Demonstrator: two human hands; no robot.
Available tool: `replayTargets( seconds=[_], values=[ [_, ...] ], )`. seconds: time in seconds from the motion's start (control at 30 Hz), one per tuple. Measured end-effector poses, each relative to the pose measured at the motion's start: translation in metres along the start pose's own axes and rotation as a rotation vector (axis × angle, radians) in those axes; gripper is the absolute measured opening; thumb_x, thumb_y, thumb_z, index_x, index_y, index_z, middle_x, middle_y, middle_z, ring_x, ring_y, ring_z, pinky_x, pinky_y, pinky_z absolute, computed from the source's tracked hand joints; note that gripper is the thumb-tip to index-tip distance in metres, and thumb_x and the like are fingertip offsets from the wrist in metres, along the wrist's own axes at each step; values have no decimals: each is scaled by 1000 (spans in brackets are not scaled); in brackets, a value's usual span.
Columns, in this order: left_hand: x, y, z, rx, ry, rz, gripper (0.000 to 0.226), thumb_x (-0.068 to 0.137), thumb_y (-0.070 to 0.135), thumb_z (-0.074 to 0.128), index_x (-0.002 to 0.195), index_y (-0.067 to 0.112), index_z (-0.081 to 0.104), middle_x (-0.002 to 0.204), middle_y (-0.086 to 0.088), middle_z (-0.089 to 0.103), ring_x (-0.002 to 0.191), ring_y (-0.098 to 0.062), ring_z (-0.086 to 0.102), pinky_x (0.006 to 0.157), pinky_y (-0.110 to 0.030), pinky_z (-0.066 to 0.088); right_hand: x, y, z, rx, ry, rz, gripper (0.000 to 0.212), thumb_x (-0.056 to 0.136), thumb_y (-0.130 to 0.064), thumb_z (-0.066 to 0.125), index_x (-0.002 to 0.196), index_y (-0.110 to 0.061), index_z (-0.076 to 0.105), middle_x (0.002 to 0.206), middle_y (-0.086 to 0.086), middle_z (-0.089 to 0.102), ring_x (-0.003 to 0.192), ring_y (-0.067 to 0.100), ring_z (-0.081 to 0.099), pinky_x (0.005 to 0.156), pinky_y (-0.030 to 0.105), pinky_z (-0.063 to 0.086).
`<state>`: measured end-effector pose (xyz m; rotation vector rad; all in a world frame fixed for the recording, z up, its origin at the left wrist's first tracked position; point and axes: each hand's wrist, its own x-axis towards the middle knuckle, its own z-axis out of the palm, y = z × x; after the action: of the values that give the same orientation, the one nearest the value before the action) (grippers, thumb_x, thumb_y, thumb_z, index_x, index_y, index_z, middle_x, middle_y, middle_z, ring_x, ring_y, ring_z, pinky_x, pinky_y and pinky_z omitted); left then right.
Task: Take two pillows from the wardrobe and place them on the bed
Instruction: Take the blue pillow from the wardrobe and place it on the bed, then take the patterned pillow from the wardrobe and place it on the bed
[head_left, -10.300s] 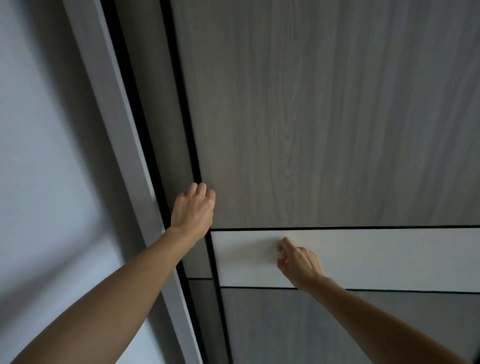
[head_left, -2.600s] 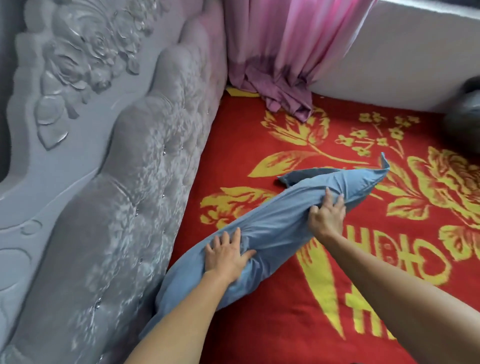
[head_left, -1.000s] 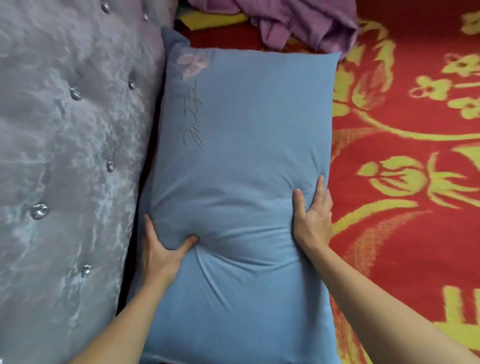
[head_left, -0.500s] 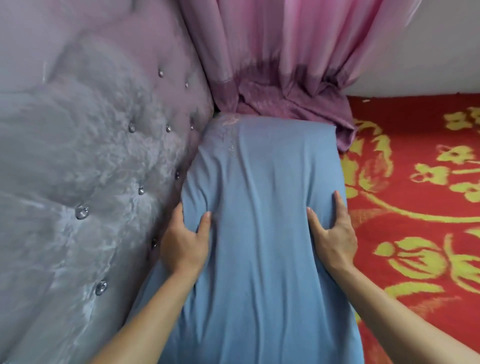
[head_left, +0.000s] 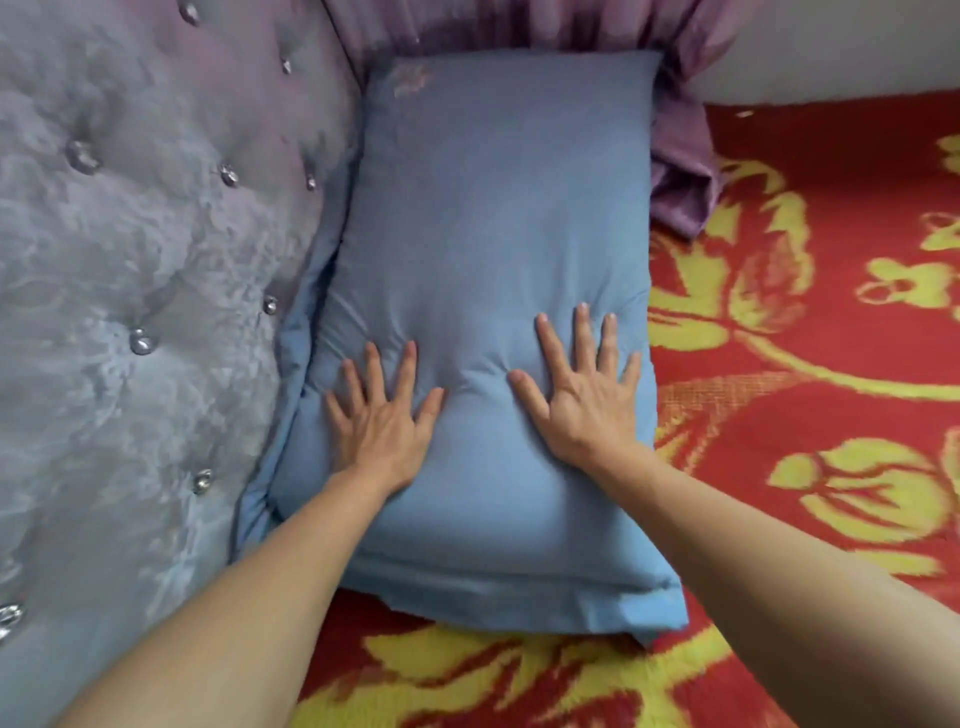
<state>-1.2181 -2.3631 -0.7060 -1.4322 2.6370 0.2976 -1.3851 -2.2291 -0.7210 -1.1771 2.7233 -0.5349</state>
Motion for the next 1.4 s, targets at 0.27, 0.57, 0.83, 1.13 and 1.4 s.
replayTargets(
  seconds=[0.27,0.57,0.83,1.13,1.4],
  values=[
    [-11,4,-7,160,-111,15,62,92,60,9,145,38,-16,160,-8,-12,145,-35,-10,113,-63,3,-16,15,-4,-112,-115,-54,71,89,-68,17,151,-33,7,162,7,2,147,34,-2,110,64,14],
    [-157,-14,-58,310,-491,156,63,95,43,40,149,28,11,158,-10,11,140,-33,22,108,-53,28,-153,29,-63,-245,-522,-152,68,93,-47,40,150,-27,8,162,4,3,143,30,17,95,45,44],
    [-343,-42,-114,205,-383,147,34,93,39,42,120,21,52,123,-6,57,116,-30,52,95,-46,40,-315,-14,-124,-305,-579,-241,26,92,-33,40,108,-16,53,113,7,58,106,30,54,79,41,47],
    [-576,-135,-154,159,-290,12,31,92,37,44,114,17,55,117,-9,63,107,-32,59,88,-42,48,-467,-93,-202,-281,-448,-423,25,94,-28,42,97,-12,61,101,7,66,92,28,63,69,39,50],
    [-717,-150,-170,2,-304,-123,32,92,36,45,117,18,56,117,-8,64,105,-30,60,86,-40,50,-575,-129,-263,-293,-438,-654,29,96,-36,41,101,-14,60,102,5,66,94,27,63,66,36,46]
  ],
)
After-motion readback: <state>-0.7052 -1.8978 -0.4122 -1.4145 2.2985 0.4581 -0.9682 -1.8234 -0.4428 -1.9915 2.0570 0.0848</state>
